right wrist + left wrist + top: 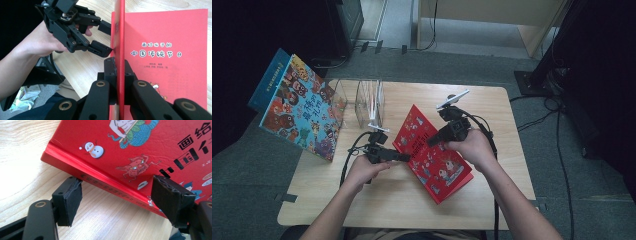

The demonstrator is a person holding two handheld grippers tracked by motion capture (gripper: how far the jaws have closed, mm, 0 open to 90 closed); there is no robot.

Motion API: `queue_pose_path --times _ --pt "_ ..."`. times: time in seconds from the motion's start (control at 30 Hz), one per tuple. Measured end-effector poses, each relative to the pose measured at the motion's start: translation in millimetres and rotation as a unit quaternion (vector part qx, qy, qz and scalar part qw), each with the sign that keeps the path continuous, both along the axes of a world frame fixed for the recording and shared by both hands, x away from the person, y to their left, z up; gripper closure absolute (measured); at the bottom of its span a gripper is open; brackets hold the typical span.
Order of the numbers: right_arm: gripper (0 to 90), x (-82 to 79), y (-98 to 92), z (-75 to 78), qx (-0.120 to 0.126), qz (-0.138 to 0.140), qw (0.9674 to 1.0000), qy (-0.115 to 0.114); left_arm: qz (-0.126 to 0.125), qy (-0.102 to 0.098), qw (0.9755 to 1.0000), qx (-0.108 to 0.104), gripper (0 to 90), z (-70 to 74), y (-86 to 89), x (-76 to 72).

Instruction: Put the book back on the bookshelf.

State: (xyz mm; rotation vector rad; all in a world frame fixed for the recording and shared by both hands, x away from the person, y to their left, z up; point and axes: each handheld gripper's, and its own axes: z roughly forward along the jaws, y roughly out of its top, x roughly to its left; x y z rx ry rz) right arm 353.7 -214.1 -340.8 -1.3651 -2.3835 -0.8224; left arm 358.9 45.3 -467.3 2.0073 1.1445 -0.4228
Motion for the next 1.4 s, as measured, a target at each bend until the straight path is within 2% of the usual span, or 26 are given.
queue_pose_path --times 0.13,0.23,0.37,0.43,0.57,0.73,0.97,1.17,1.27,1.3,1.4 --pt "87.7 -0.7 -1.3 -0.6 0.007 0.003 1.0000 -0.002 -0.004 0.003 1.0000 0.003 23.6 1.3 -2.1 1.7" --pt "87.2 -2.1 -2.2 -1.0 0.013 0.009 0.9999 -0.006 -0.003 0.018 0.9997 -0.019 20.2 0.0 -1.8 4.7" --pt "86.4 -3.2 -4.5 0.3 0.024 0.013 0.9996 -0.007 -0.013 0.020 0.9995 -0.019 19.7 1.6 -1.9 6.4" --pt "85.8 -3.5 -5.6 1.0 0.029 0.014 0.9994 -0.011 -0.009 0.023 0.9993 -0.027 18.0 2.4 -2.6 7.9" --pt "85.7 -3.0 -9.5 2.4 0.038 0.013 0.9991 -0.014 -0.009 0.016 0.9993 -0.033 17.6 4.4 -3.1 8.5" --pt "85.6 -2.5 -11.6 0.9 0.044 0.012 0.9988 -0.016 -0.003 0.030 0.9989 -0.037 14.7 5.4 -4.6 9.7" --pt "85.4 -3.1 -11.5 0.1 0.050 0.018 0.9984 -0.019 -0.007 0.015 0.9992 -0.037 12.9 4.8 -2.9 10.0" --pt "83.5 -4.3 -8.0 -1.5 0.059 0.029 0.9976 -0.023 -0.010 0.009 0.9995 -0.028 12.2 5.9 -0.8 10.2" --pt "84.0 -5.4 -7.9 -0.5 0.062 0.032 0.9971 -0.032 -0.012 -0.004 0.9993 -0.036 12.0 7.6 1.3 10.7" --pt "84.5 -6.3 -8.6 0.8 0.064 0.028 0.9969 -0.036 -0.014 -0.016 0.9990 -0.041 11.8 8.9 2.2 10.4" --pt "84.9 -8.0 -11.5 1.2 0.072 0.033 0.9958 -0.046 -0.018 -0.020 0.9988 -0.040 11.2 10.5 2.6 10.4"
